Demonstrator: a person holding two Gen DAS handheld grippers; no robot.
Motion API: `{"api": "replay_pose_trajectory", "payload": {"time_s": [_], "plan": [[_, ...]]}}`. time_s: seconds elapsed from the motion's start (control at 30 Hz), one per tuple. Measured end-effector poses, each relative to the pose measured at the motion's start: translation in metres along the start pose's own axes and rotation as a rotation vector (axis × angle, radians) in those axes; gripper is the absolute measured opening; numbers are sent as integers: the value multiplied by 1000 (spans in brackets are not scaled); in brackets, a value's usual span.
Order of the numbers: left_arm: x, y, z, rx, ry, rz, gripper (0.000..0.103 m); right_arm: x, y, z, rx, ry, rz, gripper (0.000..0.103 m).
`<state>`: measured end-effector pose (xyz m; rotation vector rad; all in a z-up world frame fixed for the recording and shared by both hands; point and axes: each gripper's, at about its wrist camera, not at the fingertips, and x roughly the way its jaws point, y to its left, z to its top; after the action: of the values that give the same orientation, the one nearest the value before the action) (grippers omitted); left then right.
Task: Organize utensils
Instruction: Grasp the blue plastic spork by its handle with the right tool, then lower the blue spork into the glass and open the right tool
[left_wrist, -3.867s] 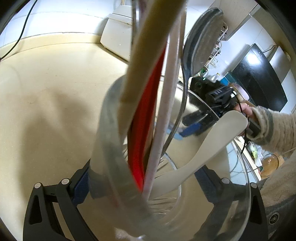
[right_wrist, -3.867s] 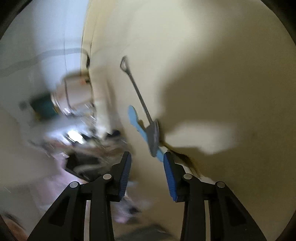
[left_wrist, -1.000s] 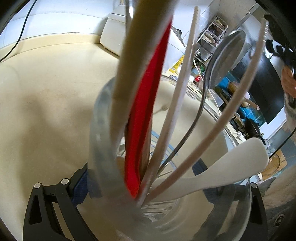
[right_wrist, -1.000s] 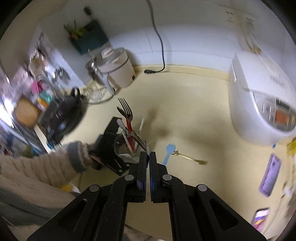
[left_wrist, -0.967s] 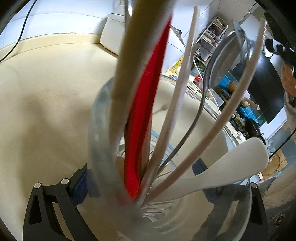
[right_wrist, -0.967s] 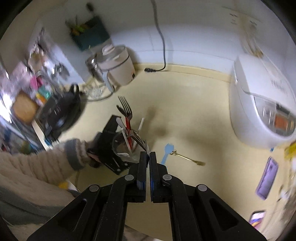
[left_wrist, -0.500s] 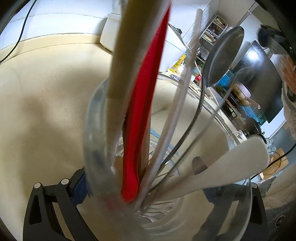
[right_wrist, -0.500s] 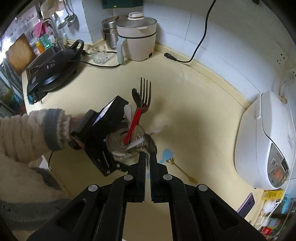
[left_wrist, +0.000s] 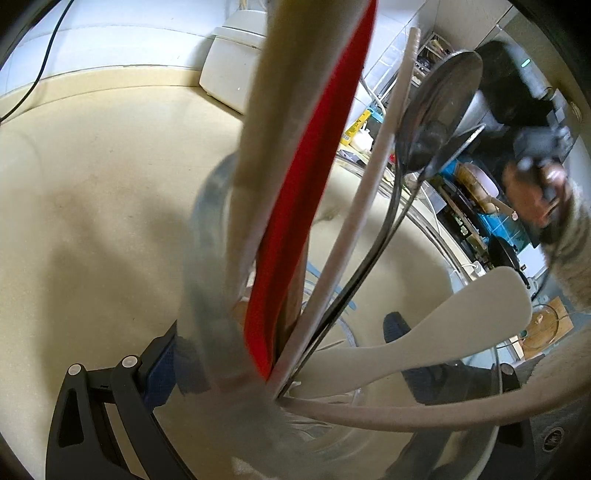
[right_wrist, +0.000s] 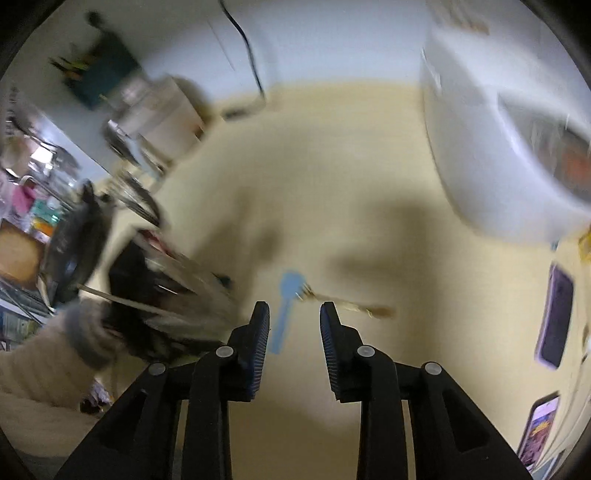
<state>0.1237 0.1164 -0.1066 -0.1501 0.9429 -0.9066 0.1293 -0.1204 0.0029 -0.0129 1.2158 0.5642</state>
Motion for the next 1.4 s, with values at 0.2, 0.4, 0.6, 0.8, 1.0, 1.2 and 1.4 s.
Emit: {"api": "replay_pose_trajectory", "payload": {"time_s": [0.2,0.4,0.6,0.8,1.0,1.2,1.4], "plan": [[-2,3,0,0,0,0,100,65,8,0,-30,50,-5,29],[-2,4,0,1,0,2,100,110,30,-1,-104,104,-94,29],[-6,9,0,0,0,1,100,122,46,6,-141,74,-166,29],[-4,6,2,6,3,5,100,121,54,0,-188,63,-269,10],[-5,12,4,0,2,-2,100,98,25,-14,-24,17,-117,8],[-6,15,4,0,1,-3,100,36,-1,-28,96,-126,-55,8],[-9,15,3,3,2,1,100,-56,12,-30,74,-382,19,8]]}}
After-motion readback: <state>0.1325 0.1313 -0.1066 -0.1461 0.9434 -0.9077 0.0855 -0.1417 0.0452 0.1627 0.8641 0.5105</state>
